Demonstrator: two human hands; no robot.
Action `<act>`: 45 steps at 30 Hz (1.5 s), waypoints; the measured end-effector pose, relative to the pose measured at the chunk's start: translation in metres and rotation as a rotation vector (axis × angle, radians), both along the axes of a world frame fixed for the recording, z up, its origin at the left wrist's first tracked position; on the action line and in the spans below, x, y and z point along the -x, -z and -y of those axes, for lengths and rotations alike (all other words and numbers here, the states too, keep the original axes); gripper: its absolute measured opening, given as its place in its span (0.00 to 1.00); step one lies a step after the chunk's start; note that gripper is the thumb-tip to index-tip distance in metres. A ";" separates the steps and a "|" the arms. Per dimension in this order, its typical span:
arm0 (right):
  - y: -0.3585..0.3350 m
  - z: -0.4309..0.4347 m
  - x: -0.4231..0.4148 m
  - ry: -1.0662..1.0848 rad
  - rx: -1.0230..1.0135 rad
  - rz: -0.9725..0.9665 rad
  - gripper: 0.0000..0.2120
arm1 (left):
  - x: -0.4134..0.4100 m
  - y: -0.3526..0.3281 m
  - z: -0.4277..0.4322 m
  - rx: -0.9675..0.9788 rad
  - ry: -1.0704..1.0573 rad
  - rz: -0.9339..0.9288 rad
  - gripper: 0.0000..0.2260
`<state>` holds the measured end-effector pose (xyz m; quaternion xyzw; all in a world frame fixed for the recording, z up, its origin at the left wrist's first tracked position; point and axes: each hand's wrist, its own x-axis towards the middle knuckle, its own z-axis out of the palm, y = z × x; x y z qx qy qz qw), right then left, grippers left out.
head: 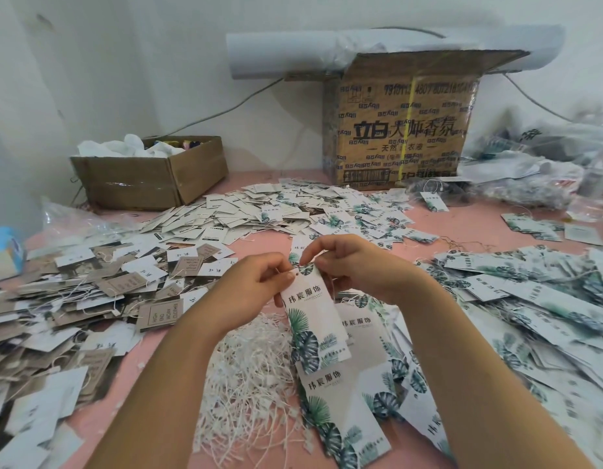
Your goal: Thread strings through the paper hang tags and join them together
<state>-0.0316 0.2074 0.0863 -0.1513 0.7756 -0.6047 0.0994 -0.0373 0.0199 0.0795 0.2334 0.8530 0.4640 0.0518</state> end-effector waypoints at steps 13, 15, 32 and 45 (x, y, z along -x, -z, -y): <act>0.002 -0.002 0.003 0.026 -0.135 -0.114 0.10 | -0.003 -0.006 0.002 -0.007 0.077 -0.003 0.07; 0.002 -0.002 0.002 0.012 -0.140 -0.107 0.11 | -0.003 -0.007 0.000 -0.044 0.041 -0.061 0.06; 0.002 -0.015 0.001 -0.081 -0.215 0.320 0.05 | 0.002 0.004 -0.001 0.128 0.031 -0.010 0.09; 0.010 -0.006 0.008 0.043 -0.922 0.138 0.11 | 0.010 0.028 0.002 0.576 0.062 0.030 0.05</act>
